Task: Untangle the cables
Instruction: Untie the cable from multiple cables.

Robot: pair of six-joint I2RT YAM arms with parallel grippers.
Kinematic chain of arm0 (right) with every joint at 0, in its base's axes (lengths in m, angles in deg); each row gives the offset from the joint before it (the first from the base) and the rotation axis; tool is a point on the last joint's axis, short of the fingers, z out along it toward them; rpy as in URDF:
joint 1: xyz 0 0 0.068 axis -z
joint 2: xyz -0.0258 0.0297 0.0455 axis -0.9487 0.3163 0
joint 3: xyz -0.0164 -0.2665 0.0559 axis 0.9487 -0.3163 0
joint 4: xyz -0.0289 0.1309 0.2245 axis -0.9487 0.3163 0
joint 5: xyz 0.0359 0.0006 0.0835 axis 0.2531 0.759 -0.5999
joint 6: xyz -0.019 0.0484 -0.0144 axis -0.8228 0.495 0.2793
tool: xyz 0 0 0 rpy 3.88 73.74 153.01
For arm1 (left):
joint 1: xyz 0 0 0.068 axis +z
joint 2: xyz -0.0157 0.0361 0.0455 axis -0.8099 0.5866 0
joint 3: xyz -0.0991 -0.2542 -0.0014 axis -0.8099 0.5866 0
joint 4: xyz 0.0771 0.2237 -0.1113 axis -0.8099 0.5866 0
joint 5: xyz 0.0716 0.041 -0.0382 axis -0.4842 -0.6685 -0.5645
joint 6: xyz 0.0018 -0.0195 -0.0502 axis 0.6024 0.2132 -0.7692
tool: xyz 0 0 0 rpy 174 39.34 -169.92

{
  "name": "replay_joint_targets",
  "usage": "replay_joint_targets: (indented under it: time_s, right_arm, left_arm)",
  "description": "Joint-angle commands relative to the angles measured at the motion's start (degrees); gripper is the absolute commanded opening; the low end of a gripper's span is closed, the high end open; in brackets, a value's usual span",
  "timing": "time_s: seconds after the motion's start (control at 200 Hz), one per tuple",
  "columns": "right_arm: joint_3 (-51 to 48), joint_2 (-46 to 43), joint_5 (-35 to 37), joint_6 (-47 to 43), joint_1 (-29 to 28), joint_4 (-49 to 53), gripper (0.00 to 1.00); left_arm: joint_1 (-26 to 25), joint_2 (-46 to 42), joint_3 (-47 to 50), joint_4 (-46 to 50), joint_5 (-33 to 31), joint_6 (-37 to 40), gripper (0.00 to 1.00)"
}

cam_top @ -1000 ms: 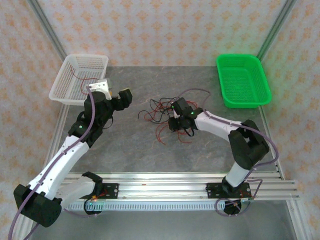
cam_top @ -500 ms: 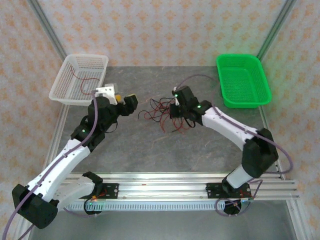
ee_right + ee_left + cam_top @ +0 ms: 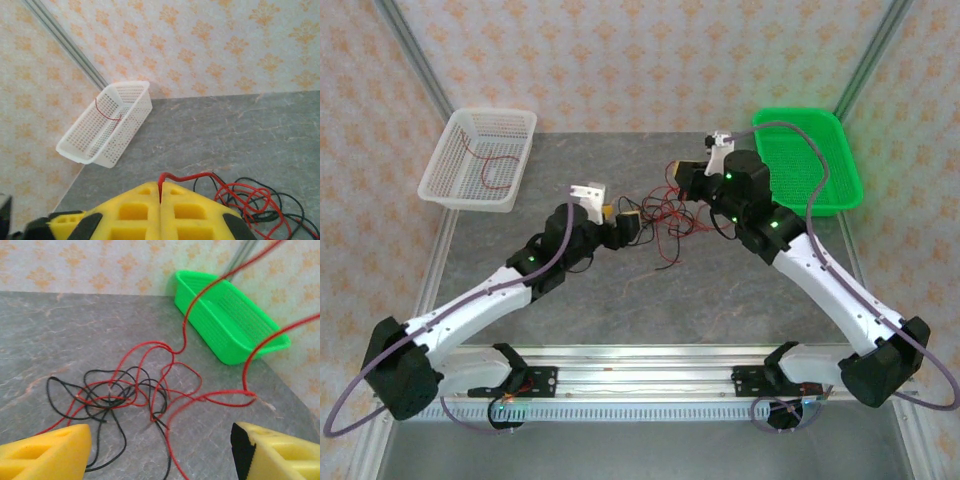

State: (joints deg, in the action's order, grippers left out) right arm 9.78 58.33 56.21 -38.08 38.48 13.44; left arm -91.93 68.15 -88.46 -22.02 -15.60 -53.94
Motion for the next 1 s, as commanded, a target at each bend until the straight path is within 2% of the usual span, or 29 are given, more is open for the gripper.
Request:
replay_joint_targets:
  time_s: [0.0,0.42,0.631,0.856,0.926,0.956,0.991]
  right_arm:
    - [2.1,-0.5,-3.8,1.9,1.2,-4.3,0.0]
    - [9.6,-2.7,-4.0,6.4,2.8,-8.1,0.0]
    - [10.8,-2.6,-3.7,8.4,2.8,-6.6,0.0]
    - [9.7,-4.9,-3.4,9.4,2.9,-6.3,0.0]
    - [9.7,-5.2,-3.2,9.4,2.9,-6.0,0.0]
    - [9.7,-5.4,-3.0,9.4,2.8,-5.8,0.0]
    - [9.8,-5.7,-2.7,9.4,2.8,-5.6,0.0]
  left_arm:
    - [-1.9,2.5,-3.7,-6.0,-0.4,3.9,0.74]
    - [-5.5,7.7,-4.8,-13.1,-0.1,6.6,0.72]
    - [-6.5,10.7,-6.5,-15.6,-6.5,17.3,0.73]
    - [-5.8,20.7,-12.8,-15.2,-12.8,26.7,0.71]
    - [-5.2,24.1,-14.9,-14.9,-12.9,27.4,0.64]
    - [-5.0,25.3,-15.4,-15.1,-12.7,27.5,0.55]
    - [-5.0,26.4,-15.9,-15.3,-12.8,27.5,0.41]
